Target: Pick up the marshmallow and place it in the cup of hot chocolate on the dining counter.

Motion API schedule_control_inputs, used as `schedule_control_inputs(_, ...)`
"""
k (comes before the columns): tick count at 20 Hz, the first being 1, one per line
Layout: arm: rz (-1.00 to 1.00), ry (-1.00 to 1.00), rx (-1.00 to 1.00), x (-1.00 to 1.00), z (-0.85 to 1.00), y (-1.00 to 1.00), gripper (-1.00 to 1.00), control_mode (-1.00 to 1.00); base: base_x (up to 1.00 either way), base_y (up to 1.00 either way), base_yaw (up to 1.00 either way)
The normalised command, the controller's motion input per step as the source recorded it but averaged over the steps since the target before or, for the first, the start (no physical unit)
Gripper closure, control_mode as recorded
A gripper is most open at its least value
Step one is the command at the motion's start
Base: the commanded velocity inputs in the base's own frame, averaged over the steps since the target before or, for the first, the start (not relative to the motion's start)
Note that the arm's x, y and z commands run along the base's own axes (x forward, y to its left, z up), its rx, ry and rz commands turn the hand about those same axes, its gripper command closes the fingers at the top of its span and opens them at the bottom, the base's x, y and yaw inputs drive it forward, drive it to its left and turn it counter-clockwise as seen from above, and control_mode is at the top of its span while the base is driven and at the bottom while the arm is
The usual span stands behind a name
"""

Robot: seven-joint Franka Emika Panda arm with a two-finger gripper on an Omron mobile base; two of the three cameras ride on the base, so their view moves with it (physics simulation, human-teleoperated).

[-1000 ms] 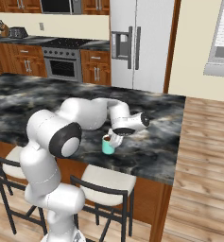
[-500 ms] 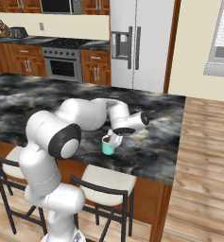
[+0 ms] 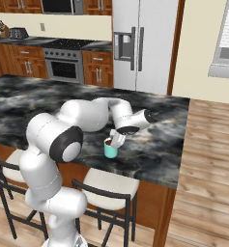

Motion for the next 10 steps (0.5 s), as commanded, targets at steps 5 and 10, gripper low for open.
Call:
schedule_control_inputs(5, 0.01, 0.00, 0.00, -0.05, 0.00, 0.00, 1.00, -1.00, 0.00, 0.00, 0.00)
schedule_control_inputs(10, 0.00, 0.00, 0.00, -0.30, 0.00, 0.00, 1.00, -1.00, 0.00, 0.00, 0.00)
